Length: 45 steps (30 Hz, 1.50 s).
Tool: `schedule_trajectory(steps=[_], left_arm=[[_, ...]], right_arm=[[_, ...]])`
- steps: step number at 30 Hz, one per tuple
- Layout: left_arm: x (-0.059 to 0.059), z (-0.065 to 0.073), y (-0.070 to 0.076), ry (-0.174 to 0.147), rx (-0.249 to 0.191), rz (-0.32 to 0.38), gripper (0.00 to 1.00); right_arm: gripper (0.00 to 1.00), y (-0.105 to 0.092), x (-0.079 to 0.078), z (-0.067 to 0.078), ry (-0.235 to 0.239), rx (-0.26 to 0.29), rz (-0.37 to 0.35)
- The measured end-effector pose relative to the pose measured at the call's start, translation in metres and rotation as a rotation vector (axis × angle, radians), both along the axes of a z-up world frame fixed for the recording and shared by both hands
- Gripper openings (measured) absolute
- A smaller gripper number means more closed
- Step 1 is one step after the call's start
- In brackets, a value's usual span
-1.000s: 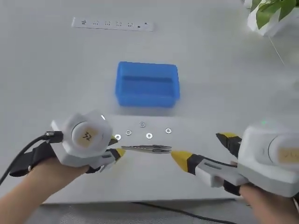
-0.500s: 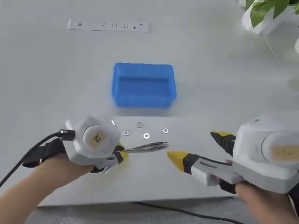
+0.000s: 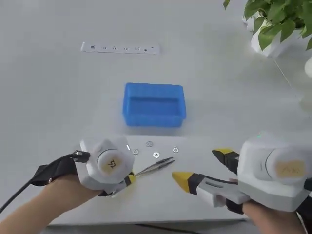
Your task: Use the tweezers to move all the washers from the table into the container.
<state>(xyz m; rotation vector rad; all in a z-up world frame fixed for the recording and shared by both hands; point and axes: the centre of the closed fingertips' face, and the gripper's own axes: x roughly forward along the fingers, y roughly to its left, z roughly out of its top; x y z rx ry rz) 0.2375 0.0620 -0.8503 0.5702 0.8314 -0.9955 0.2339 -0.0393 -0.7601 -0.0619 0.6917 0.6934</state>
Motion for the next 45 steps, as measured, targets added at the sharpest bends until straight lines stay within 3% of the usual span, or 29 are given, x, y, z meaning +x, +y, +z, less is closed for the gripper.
schedule_trajectory(steps=[8, 11, 19, 28, 35, 45], left_arm=[[-0.007, 0.030, 0.003, -0.068, -0.021, 0.003, 0.00], [-0.010, 0.040, 0.006, -0.110, -0.007, -0.004, 0.00], [-0.016, 0.060, 0.014, -0.127, -0.012, 0.018, 0.00], [-0.005, 0.090, 0.018, -0.186, -0.016, 0.025, 0.00], [0.005, 0.101, 0.023, -0.206, -0.012, 0.026, 0.00], [0.014, 0.103, 0.024, -0.223, -0.003, 0.001, 0.00]], right_arm=[[0.56, 0.016, -0.012, -0.001, 0.003, 0.007, 0.080], [0.54, 0.018, -0.016, 0.000, 0.002, 0.009, 0.098], [0.50, 0.015, -0.016, 0.005, -0.016, 0.015, 0.094], [0.47, 0.007, -0.012, 0.010, -0.027, 0.047, 0.057], [0.46, 0.005, -0.011, 0.010, -0.033, 0.044, 0.055], [0.45, 0.005, -0.011, 0.006, -0.020, 0.045, 0.053]])
